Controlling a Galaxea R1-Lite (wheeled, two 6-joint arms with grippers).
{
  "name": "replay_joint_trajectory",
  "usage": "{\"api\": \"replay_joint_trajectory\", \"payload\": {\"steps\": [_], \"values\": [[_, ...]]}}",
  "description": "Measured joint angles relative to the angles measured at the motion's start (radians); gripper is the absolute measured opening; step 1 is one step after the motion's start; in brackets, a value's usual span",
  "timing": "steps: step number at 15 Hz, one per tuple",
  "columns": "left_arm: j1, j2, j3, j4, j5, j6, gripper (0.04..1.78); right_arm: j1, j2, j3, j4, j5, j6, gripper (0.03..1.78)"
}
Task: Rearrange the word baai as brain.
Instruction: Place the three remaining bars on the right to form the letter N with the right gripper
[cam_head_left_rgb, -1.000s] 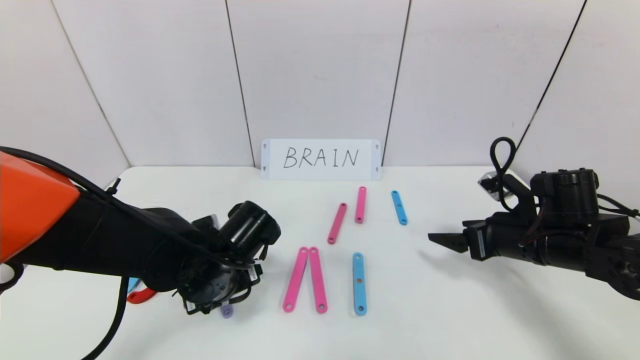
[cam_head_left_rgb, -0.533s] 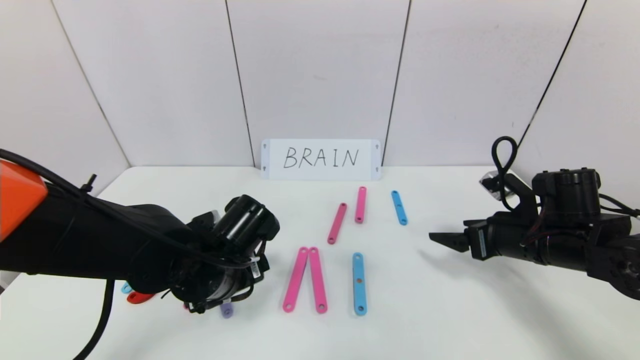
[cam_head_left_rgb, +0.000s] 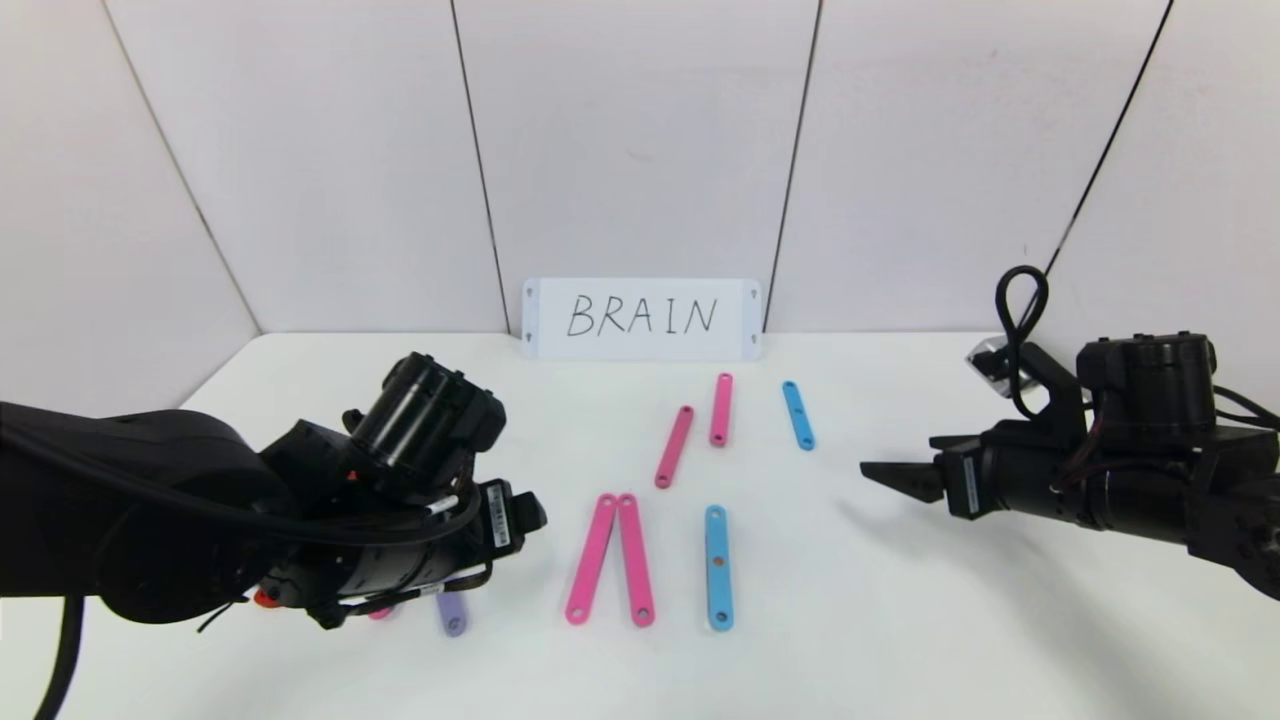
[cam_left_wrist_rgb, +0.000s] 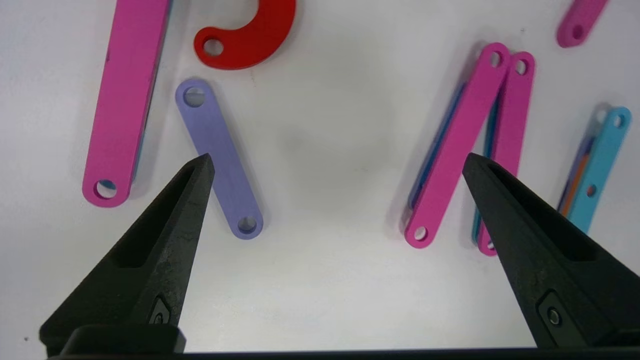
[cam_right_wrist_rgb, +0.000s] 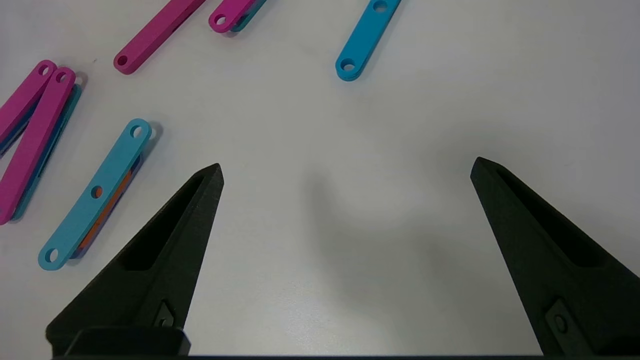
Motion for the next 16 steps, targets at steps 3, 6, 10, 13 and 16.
{"api": "replay_joint_trajectory", "payload": {"steps": [3,6,10,13,16], "values": [[0.117,-0.065,0.008,-0.014,-0.137,0.249,1.74,0.013,0.004,0.013,0.0,0.003,-0.003,1.73],[0.293,-0.103,-0.034,-0.015,-0.353,0.51,1.74,0.021,-0.005,0.018,0.0,0.001,0.011,1.73],[0.389,-0.117,-0.129,-0.011,-0.53,0.706,1.74,0.022,-0.013,0.021,-0.027,-0.005,0.016,1.73],[0.405,-0.107,-0.196,0.013,-0.537,0.771,1.74,0.023,-0.02,0.028,-0.047,-0.014,0.016,1.73],[0.448,-0.085,-0.284,0.072,-0.535,0.784,1.74,0.037,-0.021,0.023,-0.037,-0.029,0.018,1.73]]}}
